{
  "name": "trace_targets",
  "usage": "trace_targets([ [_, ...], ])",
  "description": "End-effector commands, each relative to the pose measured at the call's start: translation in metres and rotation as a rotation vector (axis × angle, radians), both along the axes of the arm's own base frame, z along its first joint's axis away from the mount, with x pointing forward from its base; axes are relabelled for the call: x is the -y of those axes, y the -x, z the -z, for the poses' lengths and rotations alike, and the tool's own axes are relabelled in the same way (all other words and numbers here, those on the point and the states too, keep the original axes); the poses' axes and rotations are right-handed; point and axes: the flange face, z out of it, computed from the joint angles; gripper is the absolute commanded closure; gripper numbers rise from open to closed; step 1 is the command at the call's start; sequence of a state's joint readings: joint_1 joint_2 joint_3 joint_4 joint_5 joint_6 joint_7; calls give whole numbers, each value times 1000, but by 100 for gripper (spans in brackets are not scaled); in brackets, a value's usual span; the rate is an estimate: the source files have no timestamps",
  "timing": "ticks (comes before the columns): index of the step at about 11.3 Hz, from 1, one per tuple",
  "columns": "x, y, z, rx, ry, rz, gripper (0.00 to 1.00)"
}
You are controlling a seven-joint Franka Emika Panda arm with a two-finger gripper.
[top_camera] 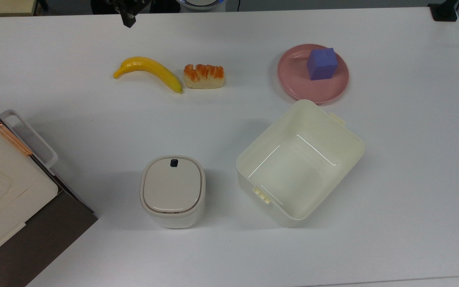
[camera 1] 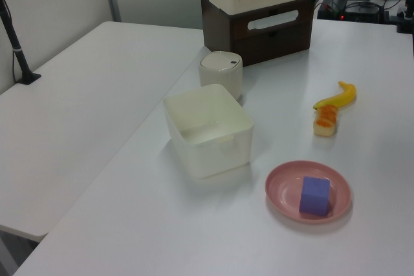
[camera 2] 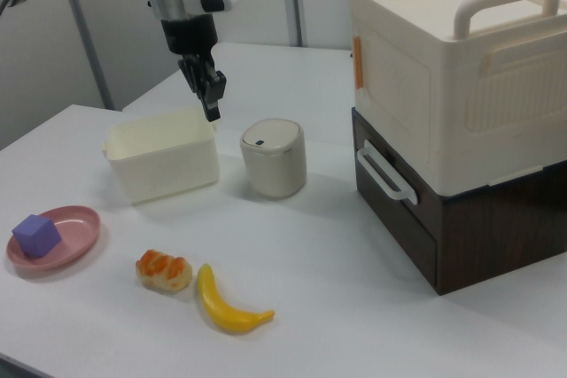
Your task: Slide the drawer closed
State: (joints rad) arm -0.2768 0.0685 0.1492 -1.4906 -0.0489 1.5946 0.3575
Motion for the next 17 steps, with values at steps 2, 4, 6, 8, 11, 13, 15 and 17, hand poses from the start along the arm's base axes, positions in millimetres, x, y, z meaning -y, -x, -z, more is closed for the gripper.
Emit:
trace_targets([
  [2,-12,11,-6,-21,-20,-162,100],
  [4,-15,11,-10,-13,-26,-201,100],
  [6,-24,13,-15,-4,-28,-289,100],
  [8,-31,16,-20,8,-47,-293,100],
  [11,-42,15,-18,6,-61,-317,100],
  [13,-38,14,-16,5,-62,-308,31],
  [15,-39,13,-15,0,-49,-301,0],
  [17,-36,12,-16,13,-50,-297,0],
])
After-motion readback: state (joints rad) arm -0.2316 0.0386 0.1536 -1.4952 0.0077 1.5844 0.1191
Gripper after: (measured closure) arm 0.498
